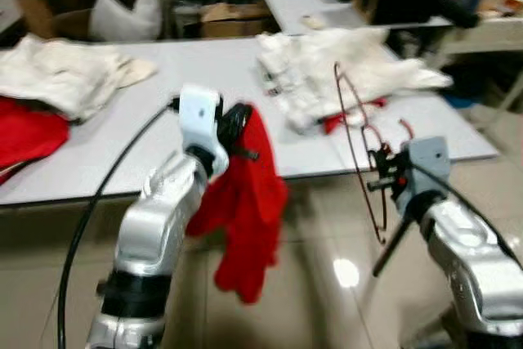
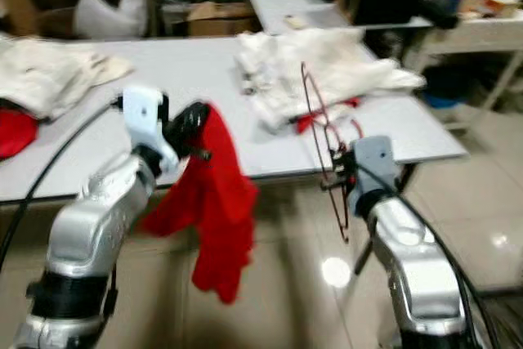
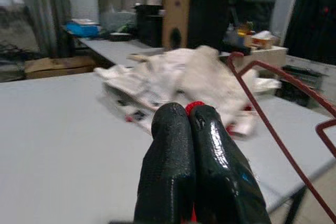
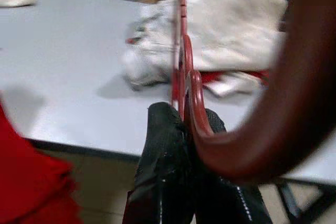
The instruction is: Hang hanger
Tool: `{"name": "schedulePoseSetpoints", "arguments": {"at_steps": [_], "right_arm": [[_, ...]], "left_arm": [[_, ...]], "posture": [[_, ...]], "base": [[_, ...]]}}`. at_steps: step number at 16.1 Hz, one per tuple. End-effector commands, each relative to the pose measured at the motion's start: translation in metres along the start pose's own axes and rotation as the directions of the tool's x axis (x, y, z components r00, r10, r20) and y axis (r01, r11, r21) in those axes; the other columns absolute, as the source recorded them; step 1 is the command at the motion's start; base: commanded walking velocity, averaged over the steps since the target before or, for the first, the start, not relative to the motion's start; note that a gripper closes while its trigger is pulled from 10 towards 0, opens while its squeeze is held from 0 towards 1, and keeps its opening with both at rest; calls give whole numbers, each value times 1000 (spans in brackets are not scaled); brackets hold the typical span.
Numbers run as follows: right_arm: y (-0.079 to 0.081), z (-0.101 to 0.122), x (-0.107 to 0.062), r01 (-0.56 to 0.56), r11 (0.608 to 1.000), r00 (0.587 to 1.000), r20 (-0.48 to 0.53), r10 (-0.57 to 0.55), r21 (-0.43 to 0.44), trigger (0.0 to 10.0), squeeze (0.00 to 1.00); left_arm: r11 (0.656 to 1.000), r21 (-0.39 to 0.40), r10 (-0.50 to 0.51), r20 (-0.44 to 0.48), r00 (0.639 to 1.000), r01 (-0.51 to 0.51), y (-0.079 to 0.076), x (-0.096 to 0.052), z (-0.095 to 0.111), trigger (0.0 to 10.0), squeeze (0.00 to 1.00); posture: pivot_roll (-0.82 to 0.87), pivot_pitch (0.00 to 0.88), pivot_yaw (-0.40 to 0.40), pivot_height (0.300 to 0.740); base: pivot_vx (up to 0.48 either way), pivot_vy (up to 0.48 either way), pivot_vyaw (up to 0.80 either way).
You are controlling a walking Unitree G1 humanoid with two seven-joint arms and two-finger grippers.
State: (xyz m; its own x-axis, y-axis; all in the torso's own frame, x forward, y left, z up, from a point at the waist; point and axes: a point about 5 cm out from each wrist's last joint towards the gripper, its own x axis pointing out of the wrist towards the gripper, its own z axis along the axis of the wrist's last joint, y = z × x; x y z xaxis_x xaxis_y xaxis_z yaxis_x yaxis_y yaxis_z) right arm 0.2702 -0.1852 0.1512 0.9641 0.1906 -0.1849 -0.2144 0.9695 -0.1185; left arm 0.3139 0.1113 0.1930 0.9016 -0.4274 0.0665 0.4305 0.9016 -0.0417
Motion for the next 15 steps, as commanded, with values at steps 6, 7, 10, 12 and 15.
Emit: {"name": "schedulePoseSetpoints", "arguments": {"at_steps": [6, 7, 10, 12, 15], "right_arm": [[-11, 16, -2, -33, 997, 999, 38, 36, -74, 10000, 0], [-10, 14, -2, -34, 997, 999, 29, 36, -74, 10000, 0], [-6, 14, -1, -62, 996, 997, 35, 64, -70, 10000, 0], [-6, 15, -1, -70, 995, 996, 41, 73, -72, 10000, 0], [-2, 16, -2, -95, 993, 994, 49, 99, -77, 10000, 0]], "left_arm": [[1000, 3, -30, 37, 999, 30, 3, 19, 13, 10000, 0], [1000, 3, -32, 39, 999, 31, 3, 20, 12, 10000, 0], [1000, 4, -28, 44, 999, 28, 3, 21, 13, 10000, 0], [1000, 10, -21, 49, 999, 21, 5, 22, 14, 10000, 0], [1000, 16, -14, 52, 999, 13, 8, 22, 15, 10000, 0]], "posture": [[-142, 0, 19, 740], [-142, 0, 19, 740], [-138, 0, 14, 740], [-135, 0, 15, 740], [-133, 0, 15, 740]], "base": [[343, 0, 0], [341, 0, 0], [344, 0, -515], [345, 0, 0], [342, 0, 0]]}}
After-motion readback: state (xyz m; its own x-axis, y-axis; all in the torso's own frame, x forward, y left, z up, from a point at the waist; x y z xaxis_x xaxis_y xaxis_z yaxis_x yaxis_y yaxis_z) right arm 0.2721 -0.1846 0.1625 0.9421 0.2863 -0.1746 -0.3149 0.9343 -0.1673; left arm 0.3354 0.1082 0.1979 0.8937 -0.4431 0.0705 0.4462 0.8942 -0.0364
